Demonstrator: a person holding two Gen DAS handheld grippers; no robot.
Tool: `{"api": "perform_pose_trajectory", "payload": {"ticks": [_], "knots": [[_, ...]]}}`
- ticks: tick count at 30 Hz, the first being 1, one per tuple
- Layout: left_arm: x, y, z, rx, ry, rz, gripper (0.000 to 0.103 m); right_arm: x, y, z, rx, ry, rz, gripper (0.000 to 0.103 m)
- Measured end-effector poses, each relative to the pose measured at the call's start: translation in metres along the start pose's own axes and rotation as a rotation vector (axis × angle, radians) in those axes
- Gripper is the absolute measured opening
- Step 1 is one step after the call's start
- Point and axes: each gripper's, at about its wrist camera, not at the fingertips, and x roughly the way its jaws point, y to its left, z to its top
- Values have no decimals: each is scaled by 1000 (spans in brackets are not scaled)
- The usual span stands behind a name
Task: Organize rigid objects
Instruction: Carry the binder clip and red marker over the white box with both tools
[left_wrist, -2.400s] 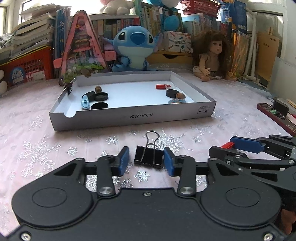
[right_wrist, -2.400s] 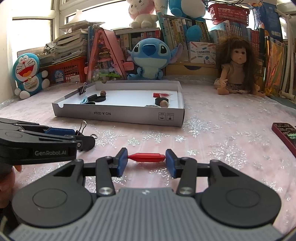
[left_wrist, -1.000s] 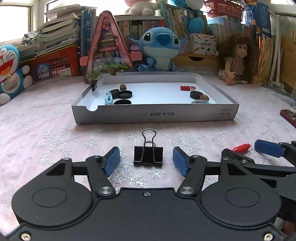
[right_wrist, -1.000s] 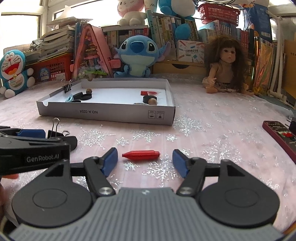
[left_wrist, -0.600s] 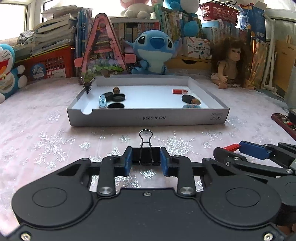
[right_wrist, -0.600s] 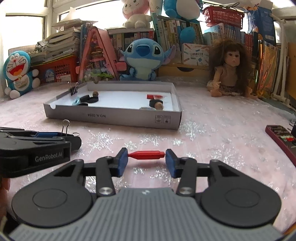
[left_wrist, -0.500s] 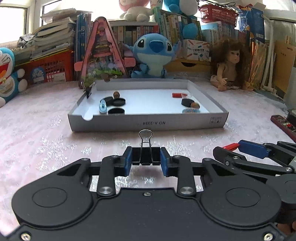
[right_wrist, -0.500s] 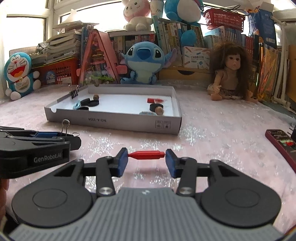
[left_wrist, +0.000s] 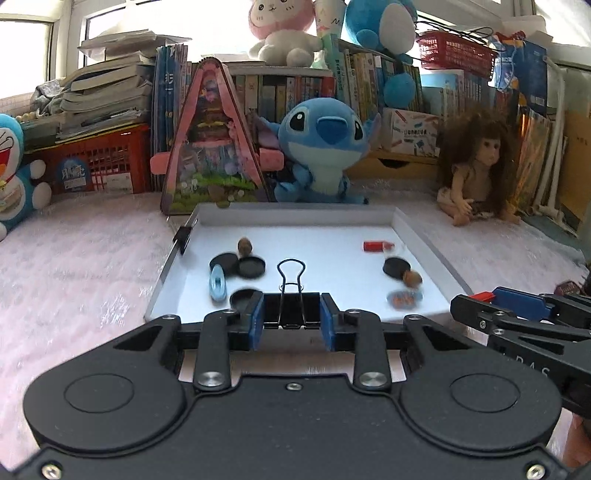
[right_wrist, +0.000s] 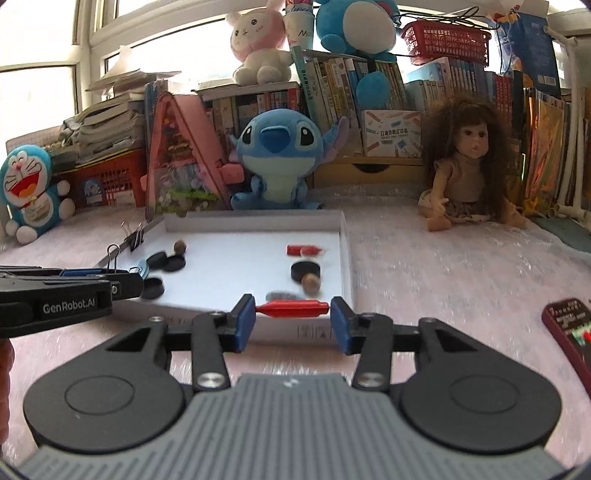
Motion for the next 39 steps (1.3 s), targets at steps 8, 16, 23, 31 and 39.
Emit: {"api": "perform_pose_trajectory", "payload": {"ticks": [8, 16, 23, 31, 39], "knots": [[31, -3, 21, 10, 6, -12, 29, 26, -1, 20, 2, -3, 14, 49], [64, -3, 32, -5, 32, -41, 29, 54, 1, 30, 15, 6, 54, 49], [96, 6, 33, -54, 63, -62, 29, 79, 4, 31, 8, 7, 97, 49], [119, 11, 26, -54, 95, -57, 29, 104, 5, 28, 5, 37, 96, 49], [128, 12, 21, -35, 105, -31, 29, 121, -1, 23, 28, 93, 89, 49]]}}
